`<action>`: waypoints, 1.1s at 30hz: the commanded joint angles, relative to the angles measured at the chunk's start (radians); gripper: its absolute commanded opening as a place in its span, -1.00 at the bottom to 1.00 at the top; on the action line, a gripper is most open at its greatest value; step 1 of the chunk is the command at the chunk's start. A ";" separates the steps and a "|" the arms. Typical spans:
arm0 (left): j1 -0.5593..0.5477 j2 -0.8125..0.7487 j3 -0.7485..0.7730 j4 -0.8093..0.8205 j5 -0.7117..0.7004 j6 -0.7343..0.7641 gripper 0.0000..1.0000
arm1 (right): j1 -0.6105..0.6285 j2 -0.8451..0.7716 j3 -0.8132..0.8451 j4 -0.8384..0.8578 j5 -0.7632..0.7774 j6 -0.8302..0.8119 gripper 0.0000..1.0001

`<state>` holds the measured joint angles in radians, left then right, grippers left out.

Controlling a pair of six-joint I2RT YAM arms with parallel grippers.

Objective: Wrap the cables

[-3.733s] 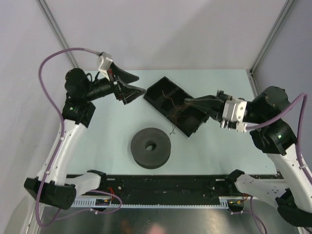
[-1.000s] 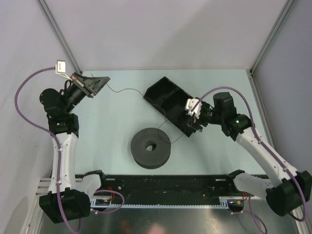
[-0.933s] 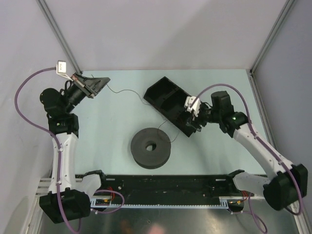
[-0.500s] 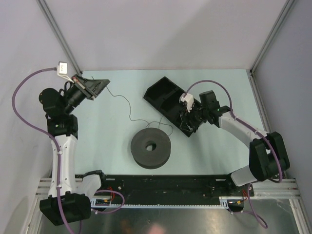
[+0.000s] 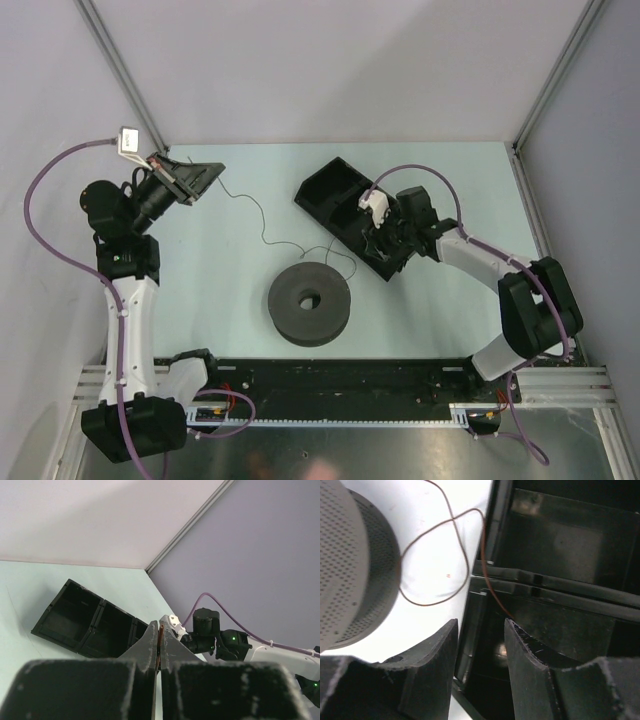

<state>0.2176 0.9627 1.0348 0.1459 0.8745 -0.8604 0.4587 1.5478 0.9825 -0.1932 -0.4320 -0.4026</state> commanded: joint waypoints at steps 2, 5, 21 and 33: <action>0.009 -0.015 0.041 0.012 -0.001 0.031 -1.00 | -0.022 0.020 0.030 0.047 0.082 -0.057 -0.10; 0.009 -0.010 0.041 0.012 0.003 0.030 -1.00 | -0.039 0.033 0.030 0.061 0.082 -0.072 -0.11; 0.008 0.003 0.030 0.011 -0.004 0.033 -1.00 | -0.047 0.148 0.030 0.139 0.046 -0.124 -0.01; 0.009 -0.001 0.007 0.011 -0.012 0.033 -1.00 | -0.042 0.197 0.030 0.211 0.072 -0.162 -0.07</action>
<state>0.2176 0.9688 1.0348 0.1440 0.8738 -0.8539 0.4129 1.7348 0.9825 -0.0563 -0.3710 -0.5396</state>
